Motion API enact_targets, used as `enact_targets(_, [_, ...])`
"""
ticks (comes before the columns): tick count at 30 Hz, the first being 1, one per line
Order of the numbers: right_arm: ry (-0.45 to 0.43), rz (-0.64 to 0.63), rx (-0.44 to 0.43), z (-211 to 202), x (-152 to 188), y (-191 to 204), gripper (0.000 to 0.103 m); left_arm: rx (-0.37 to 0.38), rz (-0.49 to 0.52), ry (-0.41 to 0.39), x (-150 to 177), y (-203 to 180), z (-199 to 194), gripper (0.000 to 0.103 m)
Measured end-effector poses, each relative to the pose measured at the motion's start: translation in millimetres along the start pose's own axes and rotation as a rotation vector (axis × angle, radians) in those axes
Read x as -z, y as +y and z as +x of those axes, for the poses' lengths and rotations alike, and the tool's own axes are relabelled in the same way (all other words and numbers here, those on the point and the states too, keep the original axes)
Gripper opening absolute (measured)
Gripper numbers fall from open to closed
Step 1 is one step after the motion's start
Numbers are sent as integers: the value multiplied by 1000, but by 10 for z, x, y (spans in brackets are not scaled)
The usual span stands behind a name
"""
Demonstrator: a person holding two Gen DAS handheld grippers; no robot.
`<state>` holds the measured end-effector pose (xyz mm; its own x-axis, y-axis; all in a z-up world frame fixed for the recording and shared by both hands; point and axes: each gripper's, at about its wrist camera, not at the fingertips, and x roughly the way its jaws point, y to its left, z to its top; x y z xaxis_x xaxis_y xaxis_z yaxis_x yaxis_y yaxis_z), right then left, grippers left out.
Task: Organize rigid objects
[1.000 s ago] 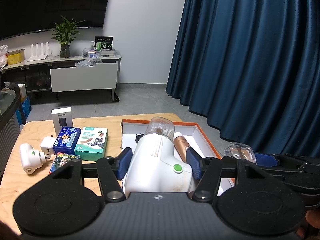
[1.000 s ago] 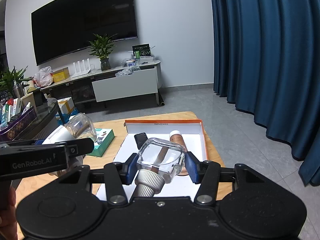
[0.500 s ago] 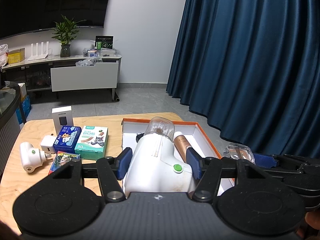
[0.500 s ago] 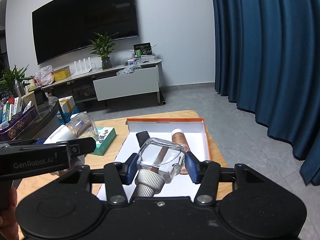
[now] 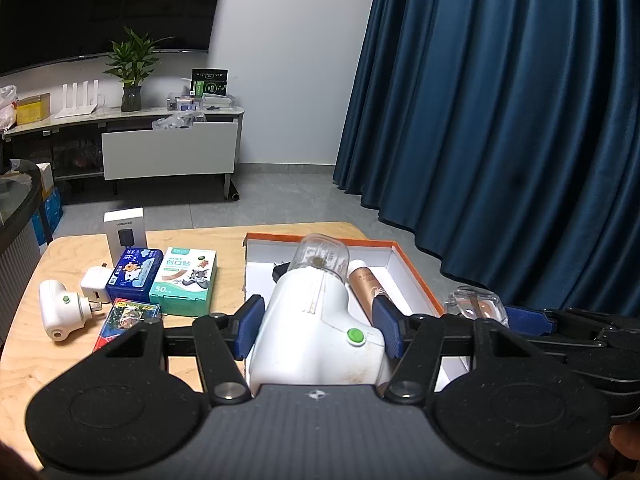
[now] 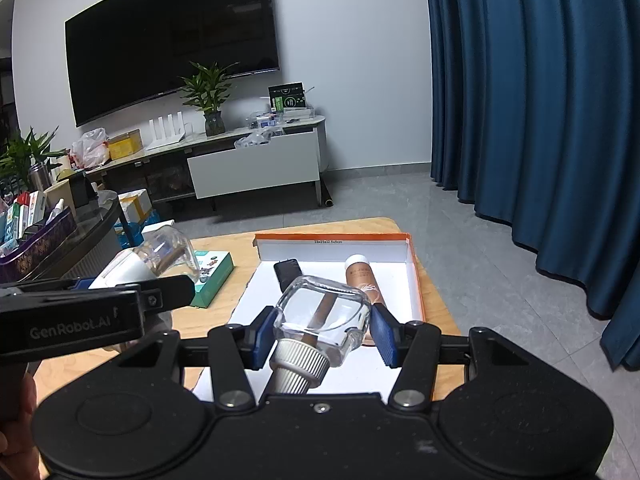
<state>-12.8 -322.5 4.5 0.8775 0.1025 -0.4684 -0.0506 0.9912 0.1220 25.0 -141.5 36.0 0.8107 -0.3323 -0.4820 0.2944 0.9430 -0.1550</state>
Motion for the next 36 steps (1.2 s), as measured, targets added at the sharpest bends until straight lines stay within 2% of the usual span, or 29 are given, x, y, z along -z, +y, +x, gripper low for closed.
enact_targets(36, [25, -5, -7, 54, 156, 69, 62, 3, -19, 16, 36, 45, 35, 61])
